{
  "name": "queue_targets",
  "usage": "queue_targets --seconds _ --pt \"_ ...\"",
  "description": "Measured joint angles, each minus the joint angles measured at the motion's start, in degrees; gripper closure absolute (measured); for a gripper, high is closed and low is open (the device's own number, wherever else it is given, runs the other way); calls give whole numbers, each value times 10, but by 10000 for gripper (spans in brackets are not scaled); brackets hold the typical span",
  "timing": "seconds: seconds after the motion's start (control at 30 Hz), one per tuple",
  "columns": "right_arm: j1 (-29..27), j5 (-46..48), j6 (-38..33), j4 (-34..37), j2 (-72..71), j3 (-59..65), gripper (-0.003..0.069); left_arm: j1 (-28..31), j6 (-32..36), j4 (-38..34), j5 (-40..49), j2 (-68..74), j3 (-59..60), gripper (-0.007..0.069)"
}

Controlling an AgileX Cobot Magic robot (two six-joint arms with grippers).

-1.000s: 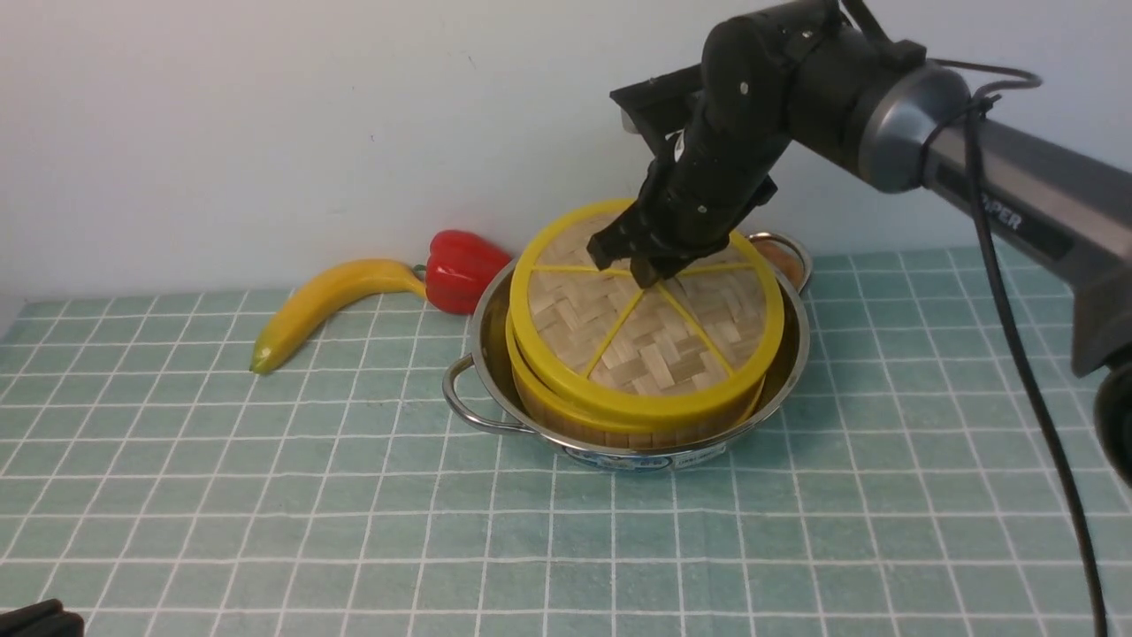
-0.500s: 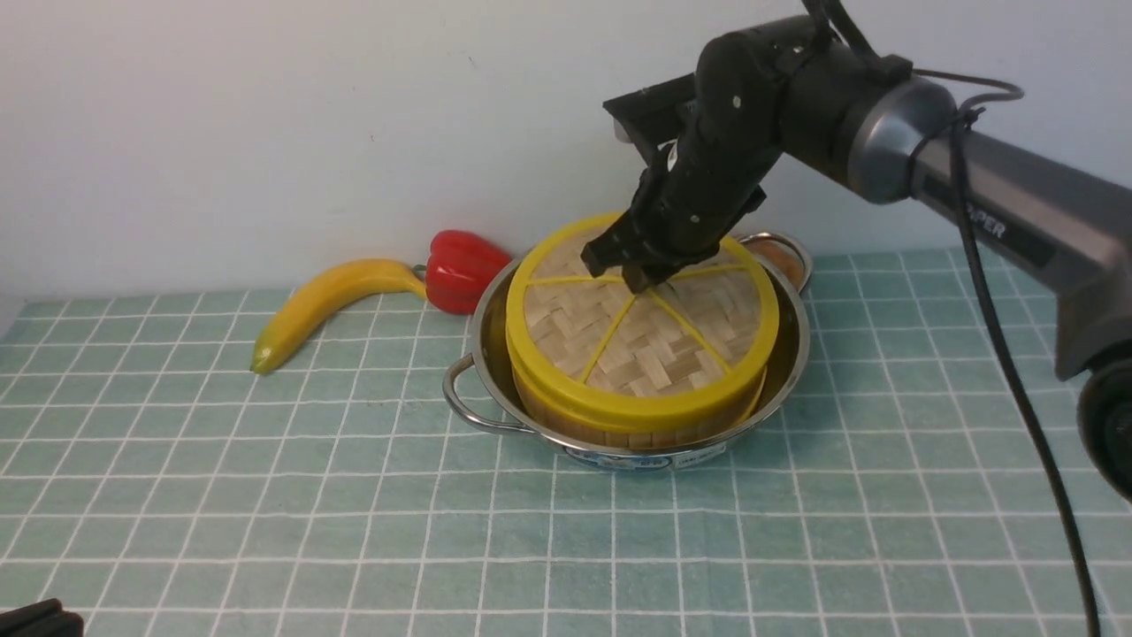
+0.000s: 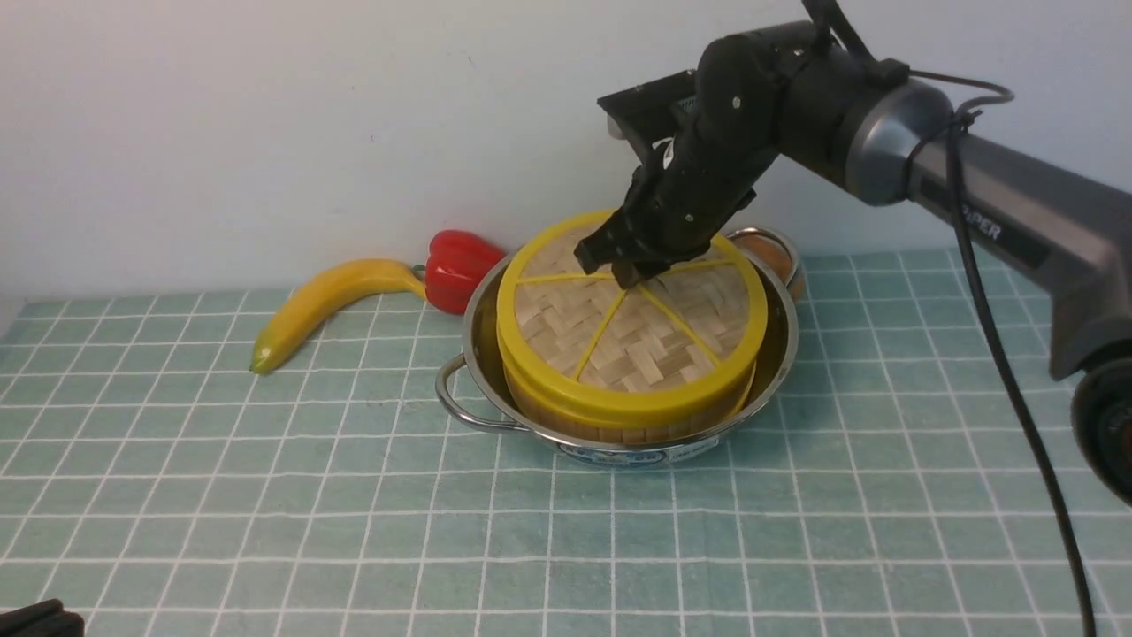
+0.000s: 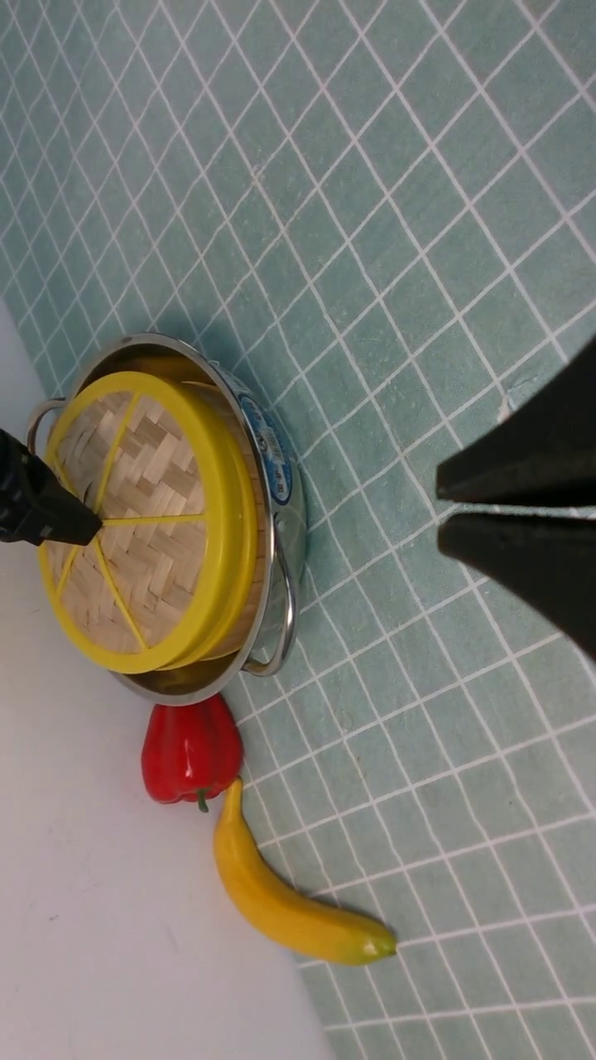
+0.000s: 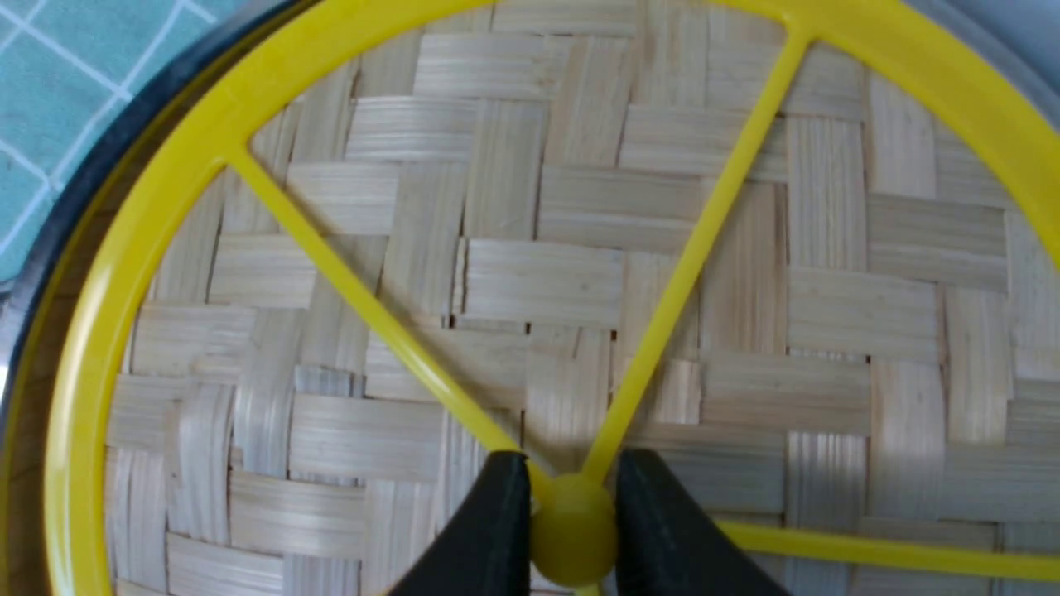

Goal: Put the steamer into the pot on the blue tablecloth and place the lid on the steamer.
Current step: 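Place the bamboo steamer lid onto the steamer basket in the pot with the right gripper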

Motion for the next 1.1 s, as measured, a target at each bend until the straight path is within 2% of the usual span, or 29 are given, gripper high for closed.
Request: queue_targets --seconds 0.3,1.1 --pt "0 29 -2 -1 4 -33 513 0 0 0 0 0 0 613" --pt "0 23 -6 8 21 -36 513 0 0 0 0 0 0 613"
